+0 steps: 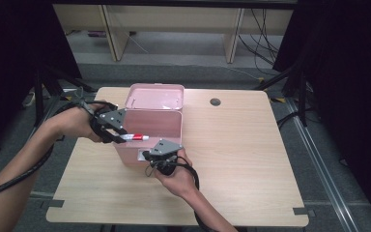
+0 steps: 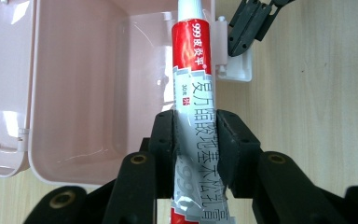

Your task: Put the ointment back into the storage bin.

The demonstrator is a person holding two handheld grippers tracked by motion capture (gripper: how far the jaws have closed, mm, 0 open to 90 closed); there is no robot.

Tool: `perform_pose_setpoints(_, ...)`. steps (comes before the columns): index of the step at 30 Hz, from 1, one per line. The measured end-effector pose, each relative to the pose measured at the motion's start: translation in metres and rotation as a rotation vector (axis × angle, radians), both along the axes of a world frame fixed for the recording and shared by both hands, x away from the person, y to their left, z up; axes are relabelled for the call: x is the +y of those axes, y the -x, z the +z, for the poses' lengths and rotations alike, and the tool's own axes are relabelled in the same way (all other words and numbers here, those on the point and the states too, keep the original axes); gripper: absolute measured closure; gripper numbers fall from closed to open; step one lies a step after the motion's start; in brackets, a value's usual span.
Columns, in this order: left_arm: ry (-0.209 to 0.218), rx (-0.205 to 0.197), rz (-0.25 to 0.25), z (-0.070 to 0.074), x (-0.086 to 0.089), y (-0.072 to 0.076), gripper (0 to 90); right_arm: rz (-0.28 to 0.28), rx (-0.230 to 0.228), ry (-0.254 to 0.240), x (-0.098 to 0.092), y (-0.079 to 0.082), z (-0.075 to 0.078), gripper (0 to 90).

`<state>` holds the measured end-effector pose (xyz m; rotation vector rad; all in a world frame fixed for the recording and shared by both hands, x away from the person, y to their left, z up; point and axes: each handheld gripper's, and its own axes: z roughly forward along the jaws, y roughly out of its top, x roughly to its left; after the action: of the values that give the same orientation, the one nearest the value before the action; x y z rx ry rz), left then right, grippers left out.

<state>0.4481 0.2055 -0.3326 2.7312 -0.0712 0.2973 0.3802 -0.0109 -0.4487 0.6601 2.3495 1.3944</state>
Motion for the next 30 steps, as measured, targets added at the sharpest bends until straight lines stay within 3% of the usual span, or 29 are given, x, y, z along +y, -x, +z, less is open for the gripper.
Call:
perform_pose_setpoints(28,-0.01,-0.003,0.006,-0.003,-0.015,-0.015,68.5,-0.004,-0.008,0.004,0.002,0.0,0.001,90.0)
perform_pose_setpoints(30,-0.013,0.0,0.009,-0.004,-0.015,-0.016,68.5,-0.012,-0.021,-0.014,0.003,0.0,0.0,90.0)
